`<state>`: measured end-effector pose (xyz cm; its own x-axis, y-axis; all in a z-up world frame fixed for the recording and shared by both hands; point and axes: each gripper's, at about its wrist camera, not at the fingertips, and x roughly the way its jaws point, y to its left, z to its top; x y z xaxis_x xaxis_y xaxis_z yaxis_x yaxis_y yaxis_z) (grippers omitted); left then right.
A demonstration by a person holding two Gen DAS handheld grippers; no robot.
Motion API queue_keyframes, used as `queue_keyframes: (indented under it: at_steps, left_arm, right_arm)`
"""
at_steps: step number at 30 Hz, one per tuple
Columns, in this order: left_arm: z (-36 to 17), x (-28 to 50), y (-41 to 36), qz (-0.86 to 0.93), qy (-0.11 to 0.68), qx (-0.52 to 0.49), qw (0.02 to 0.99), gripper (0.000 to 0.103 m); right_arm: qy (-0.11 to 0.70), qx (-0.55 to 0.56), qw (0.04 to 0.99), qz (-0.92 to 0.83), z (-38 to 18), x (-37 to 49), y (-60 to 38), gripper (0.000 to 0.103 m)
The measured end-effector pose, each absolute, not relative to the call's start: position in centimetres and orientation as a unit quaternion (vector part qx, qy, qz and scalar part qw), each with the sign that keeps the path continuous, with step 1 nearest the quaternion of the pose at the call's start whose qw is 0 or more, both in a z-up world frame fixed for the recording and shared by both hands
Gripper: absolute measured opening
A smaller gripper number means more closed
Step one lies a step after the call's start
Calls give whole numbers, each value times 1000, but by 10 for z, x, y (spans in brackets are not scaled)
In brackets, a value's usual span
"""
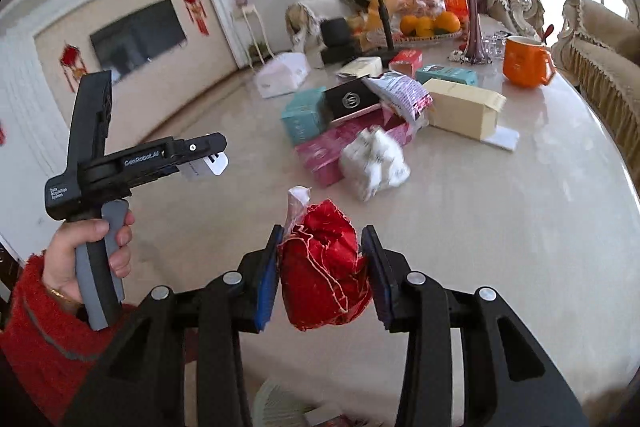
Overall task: Collect trash
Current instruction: 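Grasp the white charger with the left tool while the right tool grasps the red bag, then carry charger and red bag over the wastebasket and open both tools to drop them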
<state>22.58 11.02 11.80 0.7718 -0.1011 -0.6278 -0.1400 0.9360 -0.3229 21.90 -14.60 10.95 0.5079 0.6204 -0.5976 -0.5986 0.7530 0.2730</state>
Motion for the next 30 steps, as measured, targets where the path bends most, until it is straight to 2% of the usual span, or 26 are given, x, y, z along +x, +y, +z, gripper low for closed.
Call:
queue_keyframes:
  at_steps: [5,10,14,19,21,22,23,24,30]
  left_arm:
    - [105,136,75,-54,337,-164,926,60]
    - [42,69,32,-99,386,-156,904,60]
    - [-29,54,1,-112,449,-145,875,60]
    - [-84,58,-20,-119,500,-109,851,61]
    - [-96,58,-19,-115,513,-106,844,64]
    - [-100,59,-17,-103,516,-109,844,78]
    - [-102,60,-15,-96,514,-109,845,85]
    - [-104,59,-14,-90,512,-108,848,90]
    - [-116,60,-5,-69,510,-107,851,90]
  right_arm:
    - [344,51,867,357,93,145,-178,38]
    - [396,66,853,334,42,103,-191,38]
    - [472,73,828,293,-25,102,-190,38]
    - [512,50,812,276,-64,106,-180,38]
    - [521,38,809,269,-72,107,-177,45]
    - [524,30,810,261,-76,107,-176,61]
    - [523,23,814,253,-77,108,-175,72]
    - [520,19,817,247,-78,103,-179,74]
    - [530,32,822,206,-92,111,-194,74]
